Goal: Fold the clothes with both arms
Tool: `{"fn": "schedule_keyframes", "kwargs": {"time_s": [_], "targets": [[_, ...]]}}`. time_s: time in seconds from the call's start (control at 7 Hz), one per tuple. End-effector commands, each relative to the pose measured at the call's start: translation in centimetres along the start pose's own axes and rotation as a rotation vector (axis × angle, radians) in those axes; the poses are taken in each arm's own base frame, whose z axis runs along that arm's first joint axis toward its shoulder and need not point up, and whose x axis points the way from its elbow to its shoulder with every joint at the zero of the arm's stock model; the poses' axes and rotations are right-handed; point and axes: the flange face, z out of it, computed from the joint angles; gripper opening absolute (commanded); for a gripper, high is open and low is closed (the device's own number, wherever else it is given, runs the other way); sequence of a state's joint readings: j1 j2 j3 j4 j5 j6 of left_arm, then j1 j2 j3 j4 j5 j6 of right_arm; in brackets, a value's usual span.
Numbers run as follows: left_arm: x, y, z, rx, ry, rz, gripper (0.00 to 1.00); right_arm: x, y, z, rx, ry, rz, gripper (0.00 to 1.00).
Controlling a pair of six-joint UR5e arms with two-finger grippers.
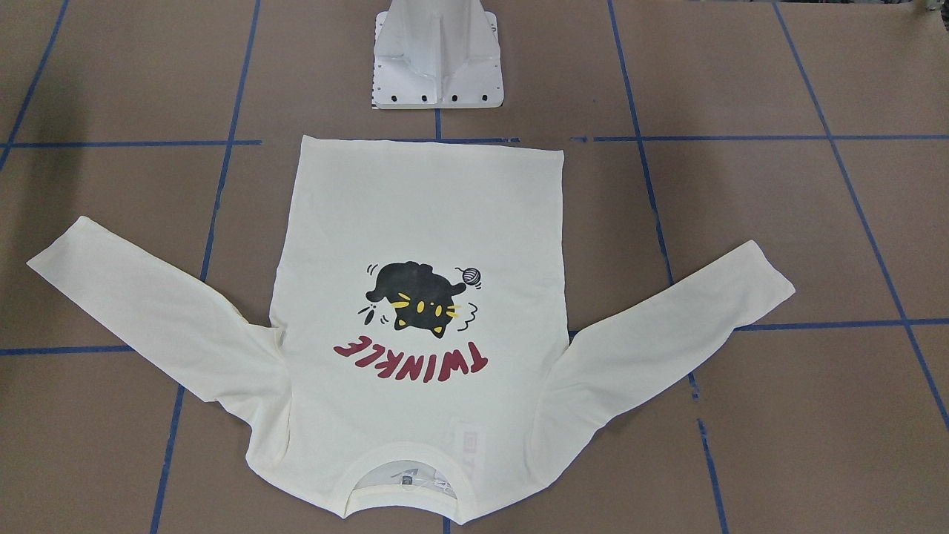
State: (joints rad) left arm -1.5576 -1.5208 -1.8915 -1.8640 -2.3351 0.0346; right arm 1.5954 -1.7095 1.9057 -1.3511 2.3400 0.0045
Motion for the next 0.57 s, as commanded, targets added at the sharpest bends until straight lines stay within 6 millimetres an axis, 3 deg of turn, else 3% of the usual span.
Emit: {"fn": "schedule_keyframes", "kwargs": {"time_s": [0.0, 0.14, 0.43], "targets": [[0.4, -0.9, -0.4, 0.05, -0.001, -0.028, 1.0, -0.8, 0.5, 0.1, 0.071, -0.069, -0.007, 1.0], [0.4, -0.8, -0.4, 0.05, -0.001, -0.027, 1.0, -2.8, 0.5, 1.8, 0.043, -0.11, 0.134, 1.0], [0.5, -1.0, -0.6, 0.054, -0.001, -0.023, 1.0, -7.9, 3.1, 7.0, 0.086, -0.097, 0.26, 1.0]]}}
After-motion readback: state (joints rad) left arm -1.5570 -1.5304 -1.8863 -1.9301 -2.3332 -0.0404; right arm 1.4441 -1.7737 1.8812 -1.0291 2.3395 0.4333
